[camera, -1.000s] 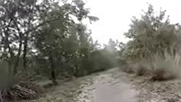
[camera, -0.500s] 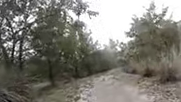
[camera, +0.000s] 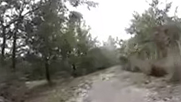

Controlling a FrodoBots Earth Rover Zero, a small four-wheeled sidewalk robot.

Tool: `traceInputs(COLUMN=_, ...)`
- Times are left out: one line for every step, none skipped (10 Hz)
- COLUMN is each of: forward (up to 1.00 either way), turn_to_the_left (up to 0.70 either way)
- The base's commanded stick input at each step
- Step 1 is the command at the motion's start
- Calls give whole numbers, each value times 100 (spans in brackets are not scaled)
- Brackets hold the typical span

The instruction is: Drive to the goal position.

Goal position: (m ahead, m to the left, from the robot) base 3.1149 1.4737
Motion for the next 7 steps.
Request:
traceInputs(forward=70, turn_to_the_left=4)
traceInputs(forward=70, turn_to_the_left=4)
traceInputs(forward=70, turn_to_the_left=4)
traceInputs(forward=70, turn_to_the_left=4)
traceInputs(forward=70, turn_to_the_left=4)
traceInputs(forward=70, turn_to_the_left=-31)
traceInputs(forward=70, turn_to_the_left=-31)
